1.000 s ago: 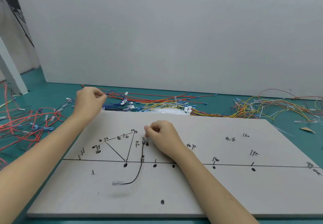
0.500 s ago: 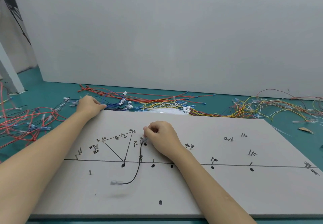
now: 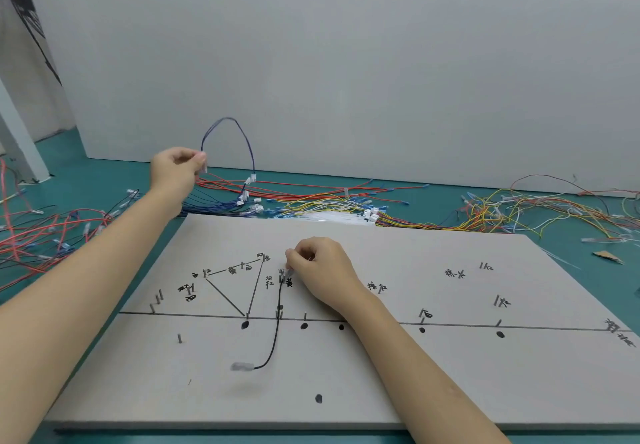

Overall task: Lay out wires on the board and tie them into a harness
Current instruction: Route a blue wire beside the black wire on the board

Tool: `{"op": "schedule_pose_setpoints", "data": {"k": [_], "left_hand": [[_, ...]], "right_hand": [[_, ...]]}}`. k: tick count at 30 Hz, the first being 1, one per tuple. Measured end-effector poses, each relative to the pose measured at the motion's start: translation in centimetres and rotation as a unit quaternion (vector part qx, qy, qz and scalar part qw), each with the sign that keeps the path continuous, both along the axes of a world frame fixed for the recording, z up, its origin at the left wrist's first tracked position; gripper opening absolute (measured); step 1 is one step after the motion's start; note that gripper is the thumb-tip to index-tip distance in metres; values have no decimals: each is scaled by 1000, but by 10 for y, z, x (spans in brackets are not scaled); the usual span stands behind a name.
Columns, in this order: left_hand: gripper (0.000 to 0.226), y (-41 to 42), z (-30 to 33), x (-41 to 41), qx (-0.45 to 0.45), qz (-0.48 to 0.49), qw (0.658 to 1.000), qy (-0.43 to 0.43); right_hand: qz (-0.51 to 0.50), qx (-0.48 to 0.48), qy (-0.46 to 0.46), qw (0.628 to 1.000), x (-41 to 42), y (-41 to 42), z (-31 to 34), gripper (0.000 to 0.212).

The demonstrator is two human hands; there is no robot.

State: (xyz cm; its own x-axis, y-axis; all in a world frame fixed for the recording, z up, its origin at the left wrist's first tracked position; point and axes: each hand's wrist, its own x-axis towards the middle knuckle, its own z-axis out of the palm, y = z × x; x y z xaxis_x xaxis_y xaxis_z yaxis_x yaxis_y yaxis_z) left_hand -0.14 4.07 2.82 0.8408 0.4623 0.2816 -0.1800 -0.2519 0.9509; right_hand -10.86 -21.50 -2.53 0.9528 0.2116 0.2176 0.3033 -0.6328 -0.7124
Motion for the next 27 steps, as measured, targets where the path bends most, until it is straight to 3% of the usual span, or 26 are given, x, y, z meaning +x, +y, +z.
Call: {"op": "schedule_pose_setpoints", "data": {"k": [5,9,13,15,18,22,27], "left_hand": [[17,-18,33,-12,-46,-22,996,-73],[13,-32,47,-30,-68,-104,988,-88],[12,-43,54,-52,-154,-222,962,-45],[11,-48,55,-62,-168,-257,951,-30],[10,-57,53,-76,-169,-279,945,-8],[8,-63,45,-89,-157,-292,943,19],[7,-62,33,-100,-123,-253,960,5]], "right_hand": [[5,25,4,1000,-1,-2,1,31],[-38,165,-5,985,-1,-6,11,20],[-78,357,12,931,1,-16,28,6],[-49,419,59,905,-1,-18,33,17],[5,471,141,871,-3,-19,36,28],[63,566,221,792,-5,-21,41,32],[92,568,250,779,-6,-26,44,22]]}}
